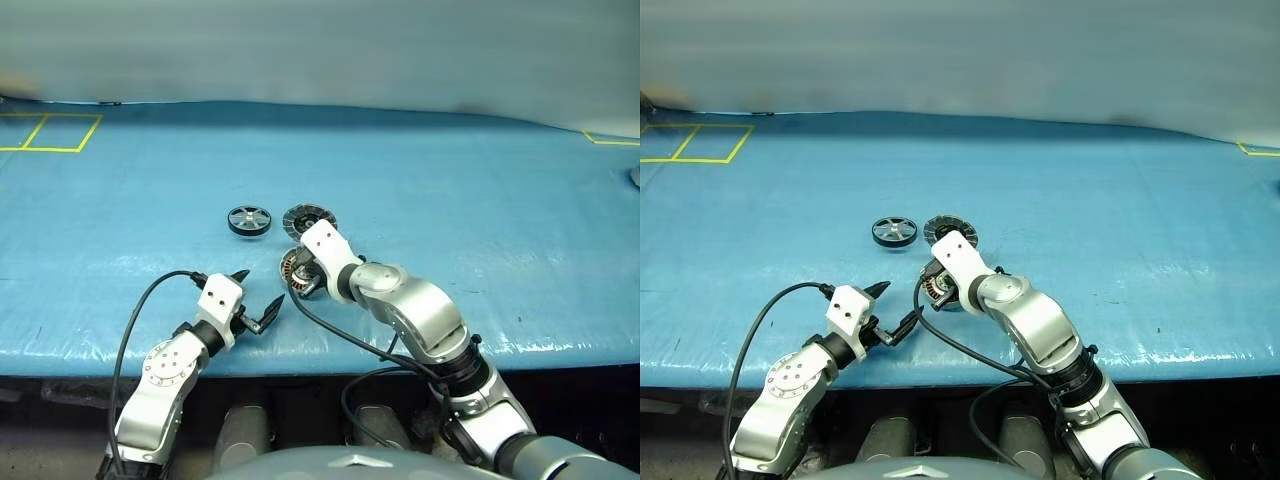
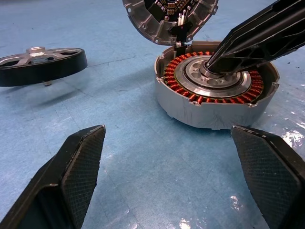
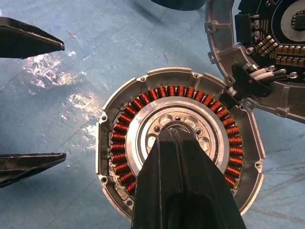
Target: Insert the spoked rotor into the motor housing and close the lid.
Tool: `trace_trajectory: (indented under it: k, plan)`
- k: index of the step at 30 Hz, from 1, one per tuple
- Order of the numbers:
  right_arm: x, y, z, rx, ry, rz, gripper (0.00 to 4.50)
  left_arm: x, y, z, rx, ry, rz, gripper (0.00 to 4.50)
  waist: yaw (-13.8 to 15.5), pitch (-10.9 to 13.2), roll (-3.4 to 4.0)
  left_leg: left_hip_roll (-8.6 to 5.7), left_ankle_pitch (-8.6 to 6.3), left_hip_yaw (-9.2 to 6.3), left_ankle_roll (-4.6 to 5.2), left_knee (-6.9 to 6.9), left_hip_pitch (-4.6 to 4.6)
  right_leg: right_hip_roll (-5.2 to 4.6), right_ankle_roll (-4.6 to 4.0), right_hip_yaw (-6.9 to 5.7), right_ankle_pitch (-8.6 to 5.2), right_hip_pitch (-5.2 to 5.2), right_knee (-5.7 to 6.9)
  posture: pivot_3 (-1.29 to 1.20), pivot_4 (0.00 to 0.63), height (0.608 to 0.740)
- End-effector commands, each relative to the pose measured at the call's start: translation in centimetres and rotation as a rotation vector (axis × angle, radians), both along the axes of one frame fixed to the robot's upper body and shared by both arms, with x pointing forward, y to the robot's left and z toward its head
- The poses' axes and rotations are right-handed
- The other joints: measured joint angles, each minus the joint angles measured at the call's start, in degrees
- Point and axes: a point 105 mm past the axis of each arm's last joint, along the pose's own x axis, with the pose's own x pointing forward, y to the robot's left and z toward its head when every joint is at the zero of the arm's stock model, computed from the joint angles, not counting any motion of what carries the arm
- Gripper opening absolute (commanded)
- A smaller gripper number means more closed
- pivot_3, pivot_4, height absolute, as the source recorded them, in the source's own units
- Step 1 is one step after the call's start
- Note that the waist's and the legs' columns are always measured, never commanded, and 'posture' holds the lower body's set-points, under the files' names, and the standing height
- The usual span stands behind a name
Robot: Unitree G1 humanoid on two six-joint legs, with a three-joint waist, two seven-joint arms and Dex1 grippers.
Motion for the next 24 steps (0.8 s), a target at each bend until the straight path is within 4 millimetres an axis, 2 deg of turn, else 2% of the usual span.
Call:
trace_trajectory:
  k: [1, 13, 24]
  plan:
    - [-0.2, 0.6, 1.4, 0.023, -0.047, 0.026, 0.02, 0.0, -0.4, 0.5, -0.004, -0.027, -0.016, 4.50, -0.01, 0.00, 0.00, 0.00, 0.00, 0.00, 0.00, 0.00, 0.00, 0.00, 0.00, 0.00, 0.00, 0.00, 0.00, 0.00, 0.150, 0.740]
    - [0.1, -0.4, -0.3, -0.015, 0.002, -0.008, 0.02, 0.0, -0.4, 0.6, -0.007, -0.029, -0.014, 4.50, -0.02, 0.00, 0.00, 0.00, 0.00, 0.00, 0.00, -0.01, -0.03, -0.01, -0.01, 0.00, 0.00, -0.03, -0.01, 0.00, 0.150, 0.740]
    - [0.3, -0.7, 1.0, -0.002, -0.030, -0.014, 0.02, 0.3, -0.3, 0.6, -0.009, -0.038, -0.014, 4.50, -0.01, 0.00, 0.00, 0.00, -0.01, 0.00, -0.01, -0.02, -0.04, -0.03, -0.01, 0.00, 0.00, -0.04, -0.02, 0.00, 0.150, 0.740]
